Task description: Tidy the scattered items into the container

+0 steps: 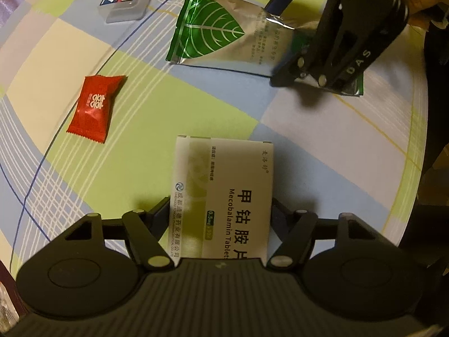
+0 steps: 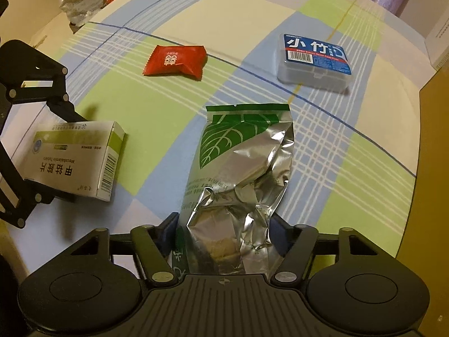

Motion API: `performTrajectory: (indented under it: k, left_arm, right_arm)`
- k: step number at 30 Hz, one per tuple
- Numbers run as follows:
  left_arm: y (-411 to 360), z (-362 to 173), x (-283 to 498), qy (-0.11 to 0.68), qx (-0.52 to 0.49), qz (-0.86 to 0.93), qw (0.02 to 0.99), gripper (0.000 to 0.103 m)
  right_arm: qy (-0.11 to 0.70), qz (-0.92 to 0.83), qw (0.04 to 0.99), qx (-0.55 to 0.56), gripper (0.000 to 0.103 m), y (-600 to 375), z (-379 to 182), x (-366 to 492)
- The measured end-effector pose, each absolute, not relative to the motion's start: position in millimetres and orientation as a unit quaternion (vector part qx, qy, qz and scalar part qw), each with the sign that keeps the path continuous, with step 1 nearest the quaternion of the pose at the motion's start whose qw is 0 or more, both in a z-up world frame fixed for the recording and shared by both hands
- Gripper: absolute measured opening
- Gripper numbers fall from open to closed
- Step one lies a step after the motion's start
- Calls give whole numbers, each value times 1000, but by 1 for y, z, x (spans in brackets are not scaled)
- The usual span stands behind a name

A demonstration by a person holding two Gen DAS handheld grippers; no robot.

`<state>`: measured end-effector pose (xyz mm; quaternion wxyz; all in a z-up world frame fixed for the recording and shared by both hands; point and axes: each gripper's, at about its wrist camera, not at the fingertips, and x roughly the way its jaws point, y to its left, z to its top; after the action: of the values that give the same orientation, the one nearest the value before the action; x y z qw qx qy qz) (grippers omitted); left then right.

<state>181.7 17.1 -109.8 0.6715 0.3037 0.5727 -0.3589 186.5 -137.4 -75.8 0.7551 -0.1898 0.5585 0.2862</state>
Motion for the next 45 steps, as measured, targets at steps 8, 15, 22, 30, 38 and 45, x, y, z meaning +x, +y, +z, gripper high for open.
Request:
performTrajectory:
  k: [8,15,22,30,38,45]
  left_arm:
    - [23,-106,174,572,300,-348,679,68]
    - [29,-96,168,570,299,-338,687,67]
    - [14,-80,155,564,304,-321,697,67]
    - [-1,-55,160,561,271,-283,729,68]
    - [-24,-18,148,549,248,-262,754,68]
    - [-47,3,143,543,222,-248,771,68]
  right_arm:
    - [542,286,771,-176,61,-142,-56,179]
    - [525,283,786,-163,61,-149,-31,169]
    - [507,274,802,-160,61,-163,-5,155]
    - [485,256,823,-150,61,-183,26,137]
    - [461,237,843,-141,61,-206,57,128]
    - [449,224,855,-130,61,-225,74,117]
